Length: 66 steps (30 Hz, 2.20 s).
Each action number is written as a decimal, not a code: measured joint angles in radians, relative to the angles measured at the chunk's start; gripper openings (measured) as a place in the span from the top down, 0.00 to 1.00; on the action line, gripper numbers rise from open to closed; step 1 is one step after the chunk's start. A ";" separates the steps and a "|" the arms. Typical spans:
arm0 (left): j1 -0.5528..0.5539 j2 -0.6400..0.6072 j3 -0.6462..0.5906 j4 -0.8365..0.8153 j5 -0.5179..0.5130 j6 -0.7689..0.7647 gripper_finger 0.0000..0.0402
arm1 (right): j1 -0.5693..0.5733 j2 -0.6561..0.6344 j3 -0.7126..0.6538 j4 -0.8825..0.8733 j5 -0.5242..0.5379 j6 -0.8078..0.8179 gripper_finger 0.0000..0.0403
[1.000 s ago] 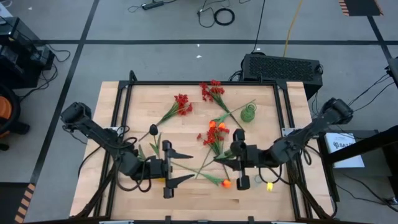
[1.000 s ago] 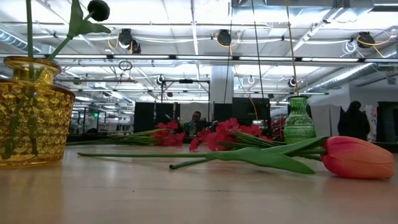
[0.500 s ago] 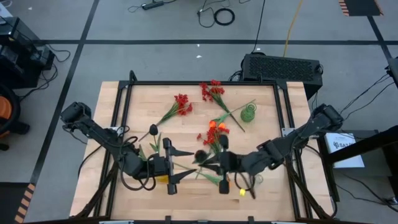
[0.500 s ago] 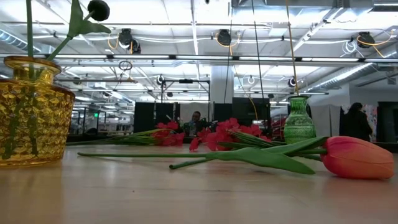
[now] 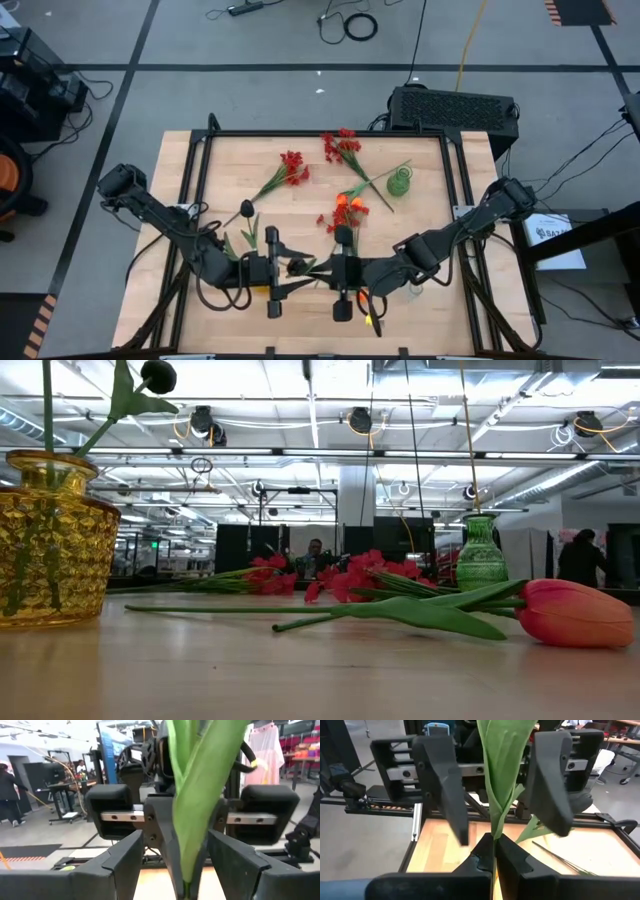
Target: Sort flowers into vase by color
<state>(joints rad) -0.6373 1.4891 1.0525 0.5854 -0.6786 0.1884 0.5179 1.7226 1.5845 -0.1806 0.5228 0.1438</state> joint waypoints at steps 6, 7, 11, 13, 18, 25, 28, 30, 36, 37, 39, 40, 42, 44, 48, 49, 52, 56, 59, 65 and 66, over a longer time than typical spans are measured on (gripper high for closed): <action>0.000 0.000 0.026 -0.051 0.000 0.000 0.52 | 0.000 0.000 0.001 -0.017 0.004 0.001 1.00; -0.001 0.000 0.033 -0.064 0.000 -0.001 0.54 | 0.000 0.000 0.001 -0.022 0.004 0.001 1.00; -0.013 0.000 0.059 -0.113 0.001 -0.001 0.64 | -0.001 0.000 0.001 -0.022 0.006 0.001 1.00; -0.019 0.001 0.068 -0.127 0.001 0.000 0.70 | -0.001 0.000 0.001 -0.023 0.006 0.001 1.00; -0.034 -0.012 0.069 -0.151 -0.015 0.000 0.81 | -0.001 0.000 0.001 -0.025 0.004 0.000 1.00; -0.059 -0.058 0.069 -0.227 -0.036 -0.016 0.96 | 0.000 0.000 0.001 -0.022 -0.004 0.018 0.96; -0.077 -0.077 0.069 -0.256 -0.034 -0.025 0.98 | 0.006 -0.002 0.001 -0.030 -0.002 0.026 0.86; -0.089 -0.086 0.069 -0.268 -0.031 -0.027 0.97 | 0.011 -0.002 0.001 -0.040 -0.002 0.026 0.78; -0.141 -0.122 0.069 -0.298 -0.030 -0.051 0.96 | 0.038 -0.025 0.001 -0.091 -0.002 0.011 0.52; -0.157 -0.132 0.069 -0.311 -0.031 -0.057 0.96 | 0.044 -0.037 0.001 -0.117 -0.002 0.012 0.49; -0.192 -0.148 0.069 -0.340 -0.031 -0.083 0.96 | 0.058 -0.066 0.001 -0.182 -0.001 0.030 0.43; -0.211 -0.155 0.069 -0.355 -0.034 -0.100 0.96 | 0.065 -0.080 0.001 -0.215 -0.001 0.047 0.41; -0.258 -0.164 0.069 -0.368 -0.071 -0.105 0.96 | 0.079 -0.103 0.001 -0.280 0.001 0.081 0.39; -0.310 -0.165 0.069 -0.367 -0.167 -0.105 0.96 | 0.093 -0.120 0.001 -0.333 0.006 0.105 0.37; -0.407 -0.163 0.069 -0.436 -0.385 -0.135 0.96 | 0.114 -0.127 0.001 -0.367 0.036 0.115 0.37; -0.426 -0.160 0.069 -0.461 -0.423 -0.159 0.96 | 0.117 -0.126 0.001 -0.369 0.044 0.111 0.37; -0.474 -0.152 0.069 -0.517 -0.502 -0.202 0.96 | 0.120 -0.126 0.001 -0.368 0.055 0.106 0.37; -0.493 -0.139 0.069 -0.592 -0.542 -0.227 0.96 | 0.116 -0.126 0.001 -0.368 0.057 0.106 0.37; -0.491 -0.128 0.068 -0.651 -0.548 -0.276 0.96 | 0.116 -0.126 0.001 -0.367 0.059 0.106 0.37; -0.491 -0.127 0.068 -0.771 -0.558 -0.363 0.96 | 0.117 -0.126 0.001 -0.368 0.059 0.106 0.37; -0.492 -0.127 0.068 -0.771 -0.560 -0.364 0.96 | 0.117 -0.126 0.001 -0.369 0.058 0.106 0.37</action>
<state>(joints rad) -1.1289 1.3618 1.1210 -0.1857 -1.2386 -0.1757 0.6346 1.5968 1.5852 -0.5497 0.5812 0.2501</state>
